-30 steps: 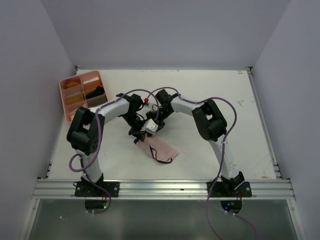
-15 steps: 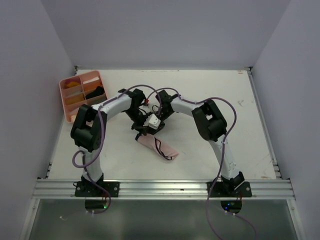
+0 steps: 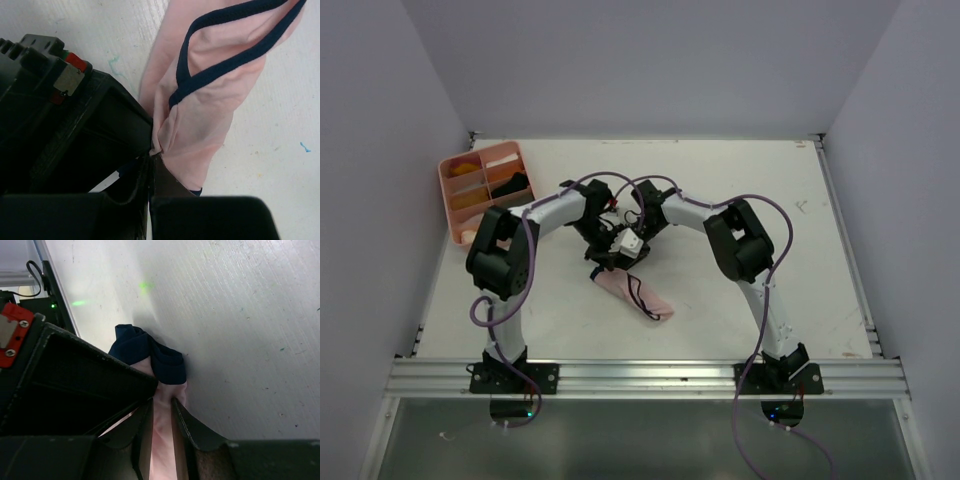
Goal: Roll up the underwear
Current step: Fold the underwear
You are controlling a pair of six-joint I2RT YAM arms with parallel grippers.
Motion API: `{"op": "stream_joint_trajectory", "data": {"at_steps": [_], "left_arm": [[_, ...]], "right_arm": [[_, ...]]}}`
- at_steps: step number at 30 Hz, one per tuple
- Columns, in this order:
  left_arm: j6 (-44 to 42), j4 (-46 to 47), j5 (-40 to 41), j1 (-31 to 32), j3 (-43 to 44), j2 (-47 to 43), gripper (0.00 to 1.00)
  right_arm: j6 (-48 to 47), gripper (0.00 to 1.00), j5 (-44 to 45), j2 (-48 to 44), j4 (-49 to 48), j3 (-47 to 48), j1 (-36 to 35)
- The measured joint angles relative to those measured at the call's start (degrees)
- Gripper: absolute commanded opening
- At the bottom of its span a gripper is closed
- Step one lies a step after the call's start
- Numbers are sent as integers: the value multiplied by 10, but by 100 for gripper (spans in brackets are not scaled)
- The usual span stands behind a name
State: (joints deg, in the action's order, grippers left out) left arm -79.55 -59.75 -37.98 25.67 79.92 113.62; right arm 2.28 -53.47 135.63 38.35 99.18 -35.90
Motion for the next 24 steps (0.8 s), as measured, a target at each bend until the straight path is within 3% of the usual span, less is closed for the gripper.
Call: {"op": "stream_joint_trajectory", "data": {"at_steps": [3,7,12,19,22,23,24], "left_arm": [[10,13,7,3,-7,1,1],[20,30,14,8,-19,9,2],[36,41,13,14,-19,11,14],[69,43,-9,20,-13,17,59],[83,44,-15,22,-4,19,78],[85,43,-17,22,1,21,100],[85,45,-17,23,5,23,100]], "right_arm": [[0,31,3,0,10,5,3],[-4,43,15,-1,37,21,14],[-8,47,37,-16,50,26,52],[-11,52,32,-104,79,-27,120],[-5,46,7,-160,82,-89,125],[-3,45,-2,-174,84,-107,122],[-3,44,-8,-183,87,-120,117]]}}
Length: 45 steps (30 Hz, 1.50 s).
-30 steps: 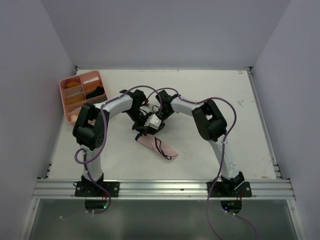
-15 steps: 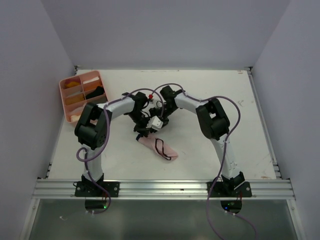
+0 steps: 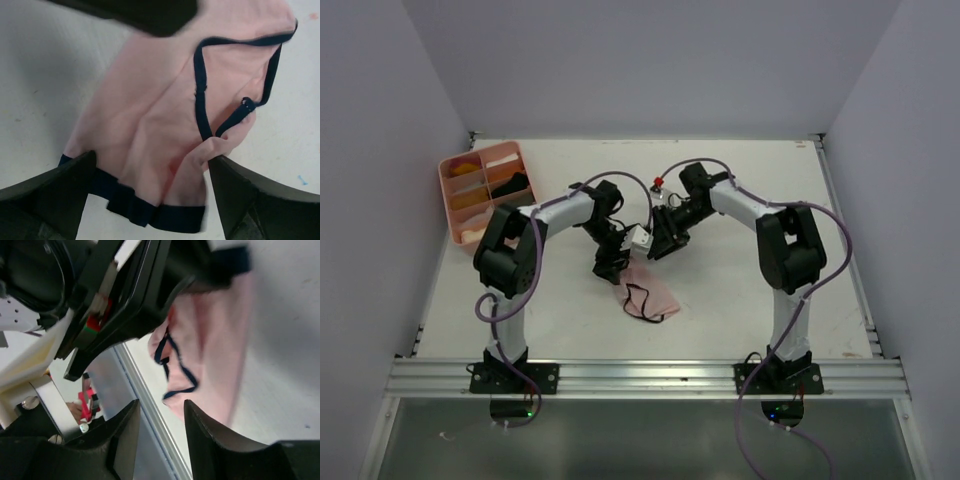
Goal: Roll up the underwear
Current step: Fold the underwear
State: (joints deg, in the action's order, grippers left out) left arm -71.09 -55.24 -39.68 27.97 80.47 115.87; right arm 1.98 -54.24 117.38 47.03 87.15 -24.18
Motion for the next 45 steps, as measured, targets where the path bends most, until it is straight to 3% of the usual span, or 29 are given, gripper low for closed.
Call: {"op": "stream_joint_trajectory", "data": {"at_steps": [9,13,23,30,37,41,45], "left_arm": [[14,-3,13,-1,18,3,99],[3,19,13,-4,-13,-26,100],[-7,60,-3,-33,-58,-87,100],[-36,34,-20,-41,-37,-95,86],[-53,-7,-42,-50,25,-66,67],[-61,-23,-47,-51,43,-31,66],[-61,-30,-47,-51,47,-6,65]], "right_arm": [[-14,36,-3,-8,-3,-46,-29],[11,32,5,-8,-37,-47,-26],[44,22,27,0,-83,12,-19],[59,18,47,59,-108,28,-17],[55,30,52,66,-106,26,-17],[43,42,53,51,-94,4,-17],[26,42,53,39,-78,-5,-23]]}}
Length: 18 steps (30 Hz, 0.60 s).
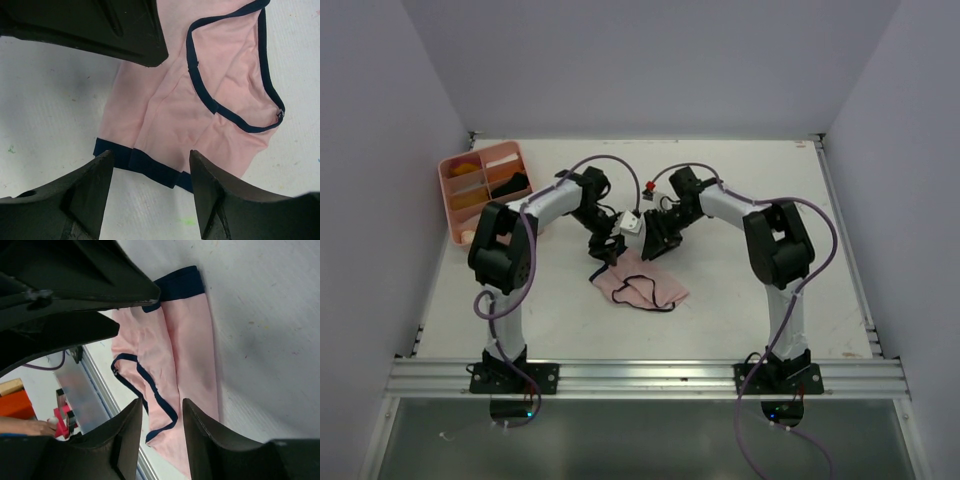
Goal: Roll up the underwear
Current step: Fold the underwear
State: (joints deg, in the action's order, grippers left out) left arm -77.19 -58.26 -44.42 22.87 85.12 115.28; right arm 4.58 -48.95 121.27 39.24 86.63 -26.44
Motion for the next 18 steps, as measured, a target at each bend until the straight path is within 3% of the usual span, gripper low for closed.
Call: {"op": "stream_joint_trajectory", "data": {"at_steps": [5,8,18], "left_arm": [[4,-1,-3,0,17,22,61],[10,-3,-3,0,20,23,53],[10,-14,-3,0,30,36,40]], "right_arm": [[-2,29,3,-1,-7,0,-7],[11,24,4,3,-19,8,-7],[56,21,14,46,-82,29,-7]]}}
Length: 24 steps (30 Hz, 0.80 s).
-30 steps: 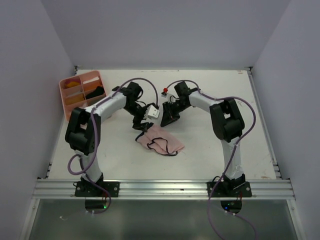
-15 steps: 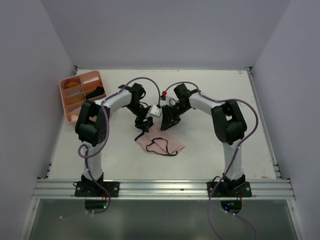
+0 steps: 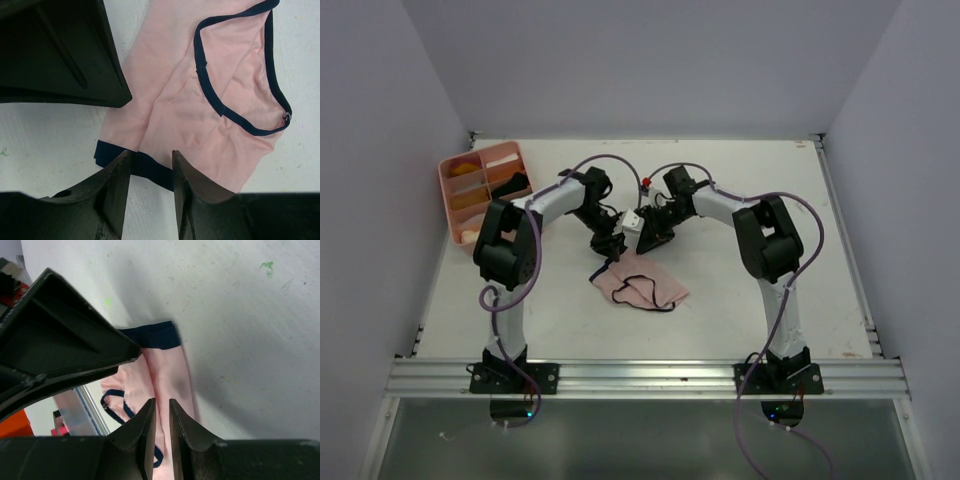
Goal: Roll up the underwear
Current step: Fold the underwear
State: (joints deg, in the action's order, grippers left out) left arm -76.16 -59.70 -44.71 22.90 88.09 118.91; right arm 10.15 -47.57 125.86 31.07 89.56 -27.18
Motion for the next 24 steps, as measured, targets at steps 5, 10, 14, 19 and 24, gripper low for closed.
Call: {"op": "stream_joint_trajectory", "data": {"at_steps": [5,10,14,19,24], "left_arm": [[1,-1,2,0,0,5,30],[4,-5,4,2,2,14,0],[1,-13,3,3,4,15,0],[5,-11,-2,4,5,15,0],[18,0,-7,3,6,14,0]], "right_arm": [[2,21,4,22,-6,2,-2],[1,20,5,31,-7,2,-5],[-1,19,5,32,-7,2,-6],[-5,19,4,33,-7,2,-7],[-7,19,0,35,-7,2,-8]]}}
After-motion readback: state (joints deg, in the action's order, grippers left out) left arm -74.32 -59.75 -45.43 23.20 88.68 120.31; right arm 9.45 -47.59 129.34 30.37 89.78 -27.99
